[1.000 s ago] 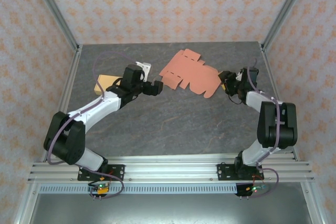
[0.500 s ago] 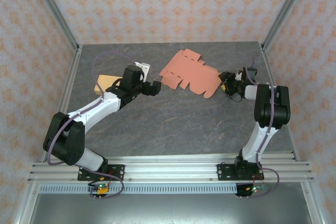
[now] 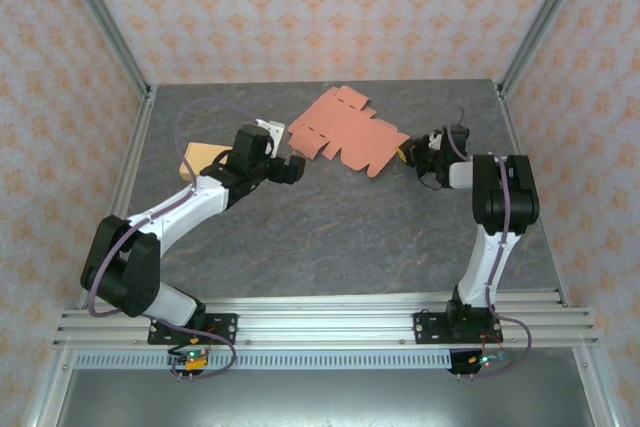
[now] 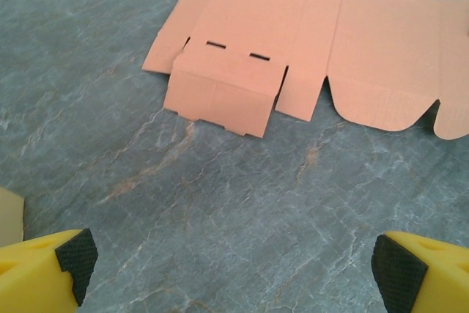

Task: Fold the paper box

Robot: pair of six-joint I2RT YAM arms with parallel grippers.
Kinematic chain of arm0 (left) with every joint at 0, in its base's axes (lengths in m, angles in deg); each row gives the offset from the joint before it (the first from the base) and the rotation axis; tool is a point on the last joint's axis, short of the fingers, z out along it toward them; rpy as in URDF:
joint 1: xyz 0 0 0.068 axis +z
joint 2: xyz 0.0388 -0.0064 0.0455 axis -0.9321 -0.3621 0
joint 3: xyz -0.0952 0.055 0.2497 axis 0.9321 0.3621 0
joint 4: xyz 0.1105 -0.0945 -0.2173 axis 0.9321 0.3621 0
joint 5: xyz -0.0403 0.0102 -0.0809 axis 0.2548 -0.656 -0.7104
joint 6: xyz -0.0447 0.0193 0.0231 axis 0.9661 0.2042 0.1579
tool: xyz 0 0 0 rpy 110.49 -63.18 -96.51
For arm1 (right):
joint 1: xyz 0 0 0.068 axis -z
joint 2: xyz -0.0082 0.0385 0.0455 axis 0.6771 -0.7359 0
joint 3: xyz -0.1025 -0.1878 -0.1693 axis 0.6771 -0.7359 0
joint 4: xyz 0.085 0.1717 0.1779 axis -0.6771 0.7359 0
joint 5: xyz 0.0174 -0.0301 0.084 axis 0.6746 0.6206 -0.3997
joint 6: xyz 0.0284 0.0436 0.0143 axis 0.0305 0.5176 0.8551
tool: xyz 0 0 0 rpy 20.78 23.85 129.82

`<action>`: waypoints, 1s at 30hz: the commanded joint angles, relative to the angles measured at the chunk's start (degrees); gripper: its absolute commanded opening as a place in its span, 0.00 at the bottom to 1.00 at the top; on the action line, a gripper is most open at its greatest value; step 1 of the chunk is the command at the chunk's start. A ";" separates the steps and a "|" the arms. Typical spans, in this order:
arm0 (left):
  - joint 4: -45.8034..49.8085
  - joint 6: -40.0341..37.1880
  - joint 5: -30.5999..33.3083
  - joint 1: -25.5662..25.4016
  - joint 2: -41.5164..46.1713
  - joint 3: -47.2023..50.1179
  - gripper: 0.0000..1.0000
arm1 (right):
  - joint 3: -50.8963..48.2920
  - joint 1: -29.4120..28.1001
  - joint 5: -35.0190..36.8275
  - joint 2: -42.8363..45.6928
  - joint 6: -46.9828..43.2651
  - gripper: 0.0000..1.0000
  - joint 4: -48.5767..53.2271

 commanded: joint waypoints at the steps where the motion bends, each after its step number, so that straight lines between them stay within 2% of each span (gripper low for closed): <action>1: -4.75 -6.68 -5.57 -0.31 4.04 2.75 1.00 | -2.87 -0.43 3.24 10.29 9.12 0.00 -3.62; 3: -6.80 -16.19 -16.98 -0.97 6.08 3.71 1.00 | -2.51 -1.45 6.31 17.21 10.86 0.00 6.00; 5: -9.16 -24.70 -23.38 -2.38 9.09 5.78 1.00 | 0.70 -3.56 10.75 23.98 10.18 0.00 18.71; 8: -13.65 -28.25 -24.64 -2.34 11.90 8.37 1.00 | 7.13 -7.81 21.98 31.20 9.99 0.00 38.89; 11: -13.17 -29.29 -22.54 -2.13 12.53 7.98 1.00 | 13.89 -12.16 29.78 35.10 17.68 0.00 55.47; 13: -14.75 -28.26 -22.48 -1.92 13.11 8.62 1.00 | 17.52 -16.35 32.87 36.88 23.22 0.00 62.86; 16: -18.27 -26.23 -23.37 -1.85 14.27 10.65 1.00 | 22.03 -22.48 37.19 38.51 30.12 0.00 68.03; 19: -15.63 -24.45 -25.27 -1.91 14.57 9.70 1.00 | 28.14 -27.96 43.42 37.66 32.77 0.00 71.30; 24: -19.08 -18.50 -28.19 -1.83 13.22 12.37 1.00 | 37.08 -30.50 50.93 30.52 35.50 0.00 76.32; 29: -21.86 -10.99 -27.33 -1.27 9.86 13.44 1.00 | 45.35 -31.02 47.69 16.33 36.28 0.00 74.61; 30: -22.51 -9.45 -26.25 -0.98 9.25 13.79 1.00 | 48.24 -31.16 46.64 12.92 36.78 0.07 75.61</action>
